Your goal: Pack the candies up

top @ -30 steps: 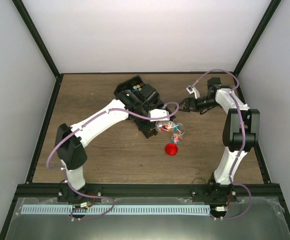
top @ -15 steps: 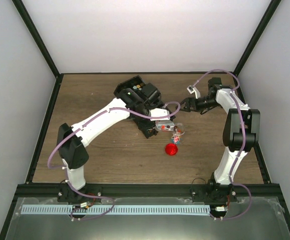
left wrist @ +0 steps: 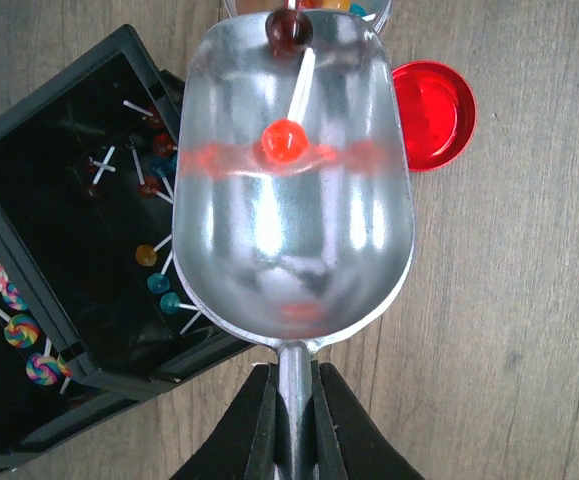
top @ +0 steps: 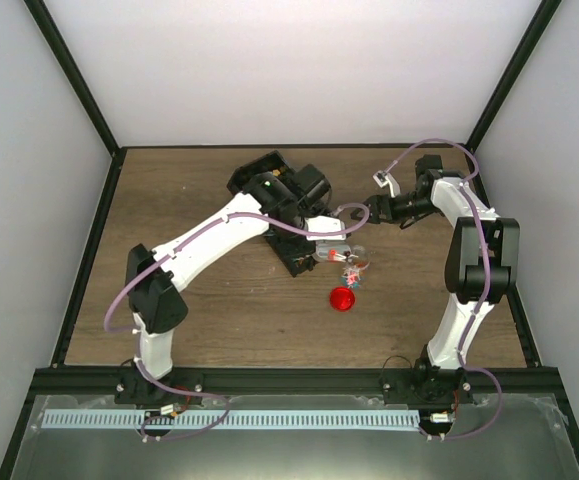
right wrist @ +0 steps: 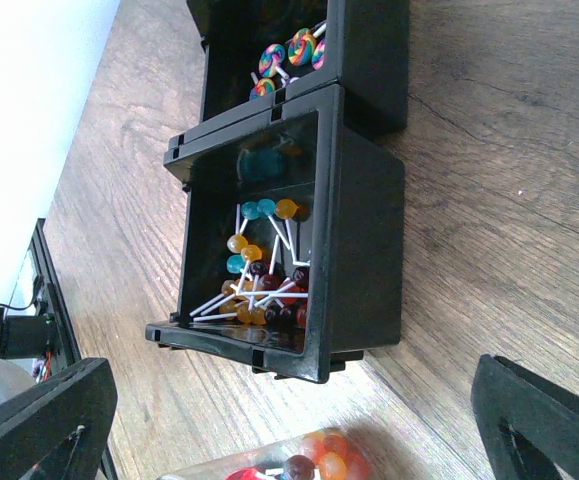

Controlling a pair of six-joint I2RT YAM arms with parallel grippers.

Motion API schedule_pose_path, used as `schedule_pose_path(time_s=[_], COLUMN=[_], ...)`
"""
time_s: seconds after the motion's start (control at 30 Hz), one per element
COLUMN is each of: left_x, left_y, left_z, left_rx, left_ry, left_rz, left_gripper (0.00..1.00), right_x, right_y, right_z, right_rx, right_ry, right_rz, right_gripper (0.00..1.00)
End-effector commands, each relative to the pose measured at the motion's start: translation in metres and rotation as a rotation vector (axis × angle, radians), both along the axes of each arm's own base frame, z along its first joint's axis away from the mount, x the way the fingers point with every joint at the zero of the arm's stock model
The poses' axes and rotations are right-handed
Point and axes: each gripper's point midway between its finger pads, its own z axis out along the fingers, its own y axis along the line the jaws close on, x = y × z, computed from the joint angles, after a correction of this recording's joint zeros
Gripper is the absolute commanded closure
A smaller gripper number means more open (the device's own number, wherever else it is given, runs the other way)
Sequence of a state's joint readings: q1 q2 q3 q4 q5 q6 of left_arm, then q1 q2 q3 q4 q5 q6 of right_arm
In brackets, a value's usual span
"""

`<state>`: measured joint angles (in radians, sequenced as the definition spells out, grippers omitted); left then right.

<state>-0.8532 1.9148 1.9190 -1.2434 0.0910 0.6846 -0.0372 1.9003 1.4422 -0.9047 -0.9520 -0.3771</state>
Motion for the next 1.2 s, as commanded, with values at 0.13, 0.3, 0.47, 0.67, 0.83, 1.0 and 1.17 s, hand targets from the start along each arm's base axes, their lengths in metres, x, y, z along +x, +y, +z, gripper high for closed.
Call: schedule_pose_path(time_s=[0.13, 0.3, 0.47, 0.67, 0.83, 1.0, 1.17], left_x=[-0.004, -0.005, -0.002, 0.0, 0.012, 0.045, 0.079], left_y=[-0.001, -0.004, -0.006, -0.006, -0.009, 0.016, 0.063], left_z=[0.004, 0.007, 0.01, 0.021, 0.055, 0.084, 0.064], left_rx=[0.053, 0.07, 0.079, 0.044, -0.127, -0.323, -0.359], left_ry=[-0.009, -0.017, -0.03, -0.05, -0.074, -0.034, 0.037], left_rz=[-0.016, -0.024, -0.021, -0.016, 0.053, 0.236, 0.438], left_gripper=[0.96, 0.96, 0.96, 0.96, 0.96, 0.96, 0.96], right_x=[0.001, 0.0, 0.0, 0.004, 0.021, 0.045, 0.069], right_y=[0.0, 0.0, 0.0, 0.0, 0.0, 0.012, 0.039], right_z=[0.01, 0.009, 0.009, 0.011, 0.018, 0.027, 0.032], right_rx=[0.028, 0.031, 0.031, 0.032, 0.037, 0.0, -0.055], right_ry=[-0.029, -0.025, -0.028, -0.039, -0.043, -0.095, -0.164], right_rz=[-0.001, -0.001, 0.0, -0.008, -0.031, -0.018, 0.028], right_gripper=[0.0, 0.0, 0.0, 0.01, 0.06, 0.09, 0.14])
